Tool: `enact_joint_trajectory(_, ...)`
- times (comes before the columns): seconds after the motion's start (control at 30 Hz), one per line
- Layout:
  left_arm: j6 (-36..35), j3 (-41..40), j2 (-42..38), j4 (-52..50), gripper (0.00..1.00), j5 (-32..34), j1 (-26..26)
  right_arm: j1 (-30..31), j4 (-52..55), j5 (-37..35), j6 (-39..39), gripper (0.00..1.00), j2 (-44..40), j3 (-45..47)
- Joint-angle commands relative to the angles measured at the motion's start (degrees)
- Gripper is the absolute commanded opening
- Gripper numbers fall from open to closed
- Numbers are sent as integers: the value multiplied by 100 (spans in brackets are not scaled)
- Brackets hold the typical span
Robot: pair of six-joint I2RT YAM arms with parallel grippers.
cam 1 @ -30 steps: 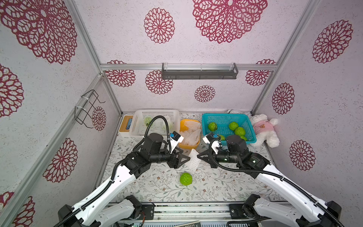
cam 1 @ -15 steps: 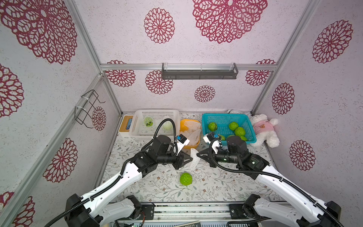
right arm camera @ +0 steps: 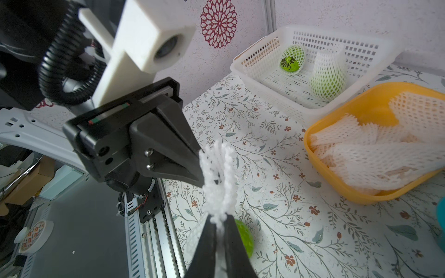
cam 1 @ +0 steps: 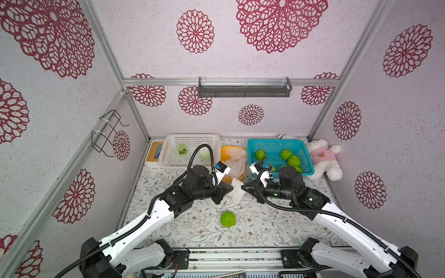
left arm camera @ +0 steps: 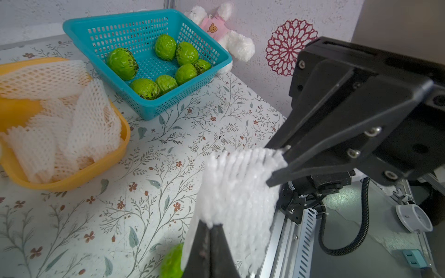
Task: Sleeve custard apples in foam nets
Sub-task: Pick up the foam net from the storage box.
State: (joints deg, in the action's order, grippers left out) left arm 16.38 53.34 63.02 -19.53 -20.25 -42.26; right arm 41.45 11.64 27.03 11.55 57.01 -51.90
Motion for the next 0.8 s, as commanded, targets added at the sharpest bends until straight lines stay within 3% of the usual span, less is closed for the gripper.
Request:
enact_joint_trajectory(0.0,132,-135,-220,384,0,300,-45,38,-63,-199,-50,33,-124,-92)
enact_joint_trajectory(0.1,242,-208,-292,477,0,369,-47,40,-142,-349,1,54,-143,-66)
enact_joint_trajectory(0.2,359,-235,-319,503,0,410,-41,38,-211,-519,29,63,-168,-3)
enact_joint_trajectory(0.47,702,-441,-430,771,0,445,-40,38,-518,-375,135,63,-272,312)
enact_joint_trajectory(0.77,787,-299,-455,410,0,1130,-12,46,-737,-303,64,61,-206,459)
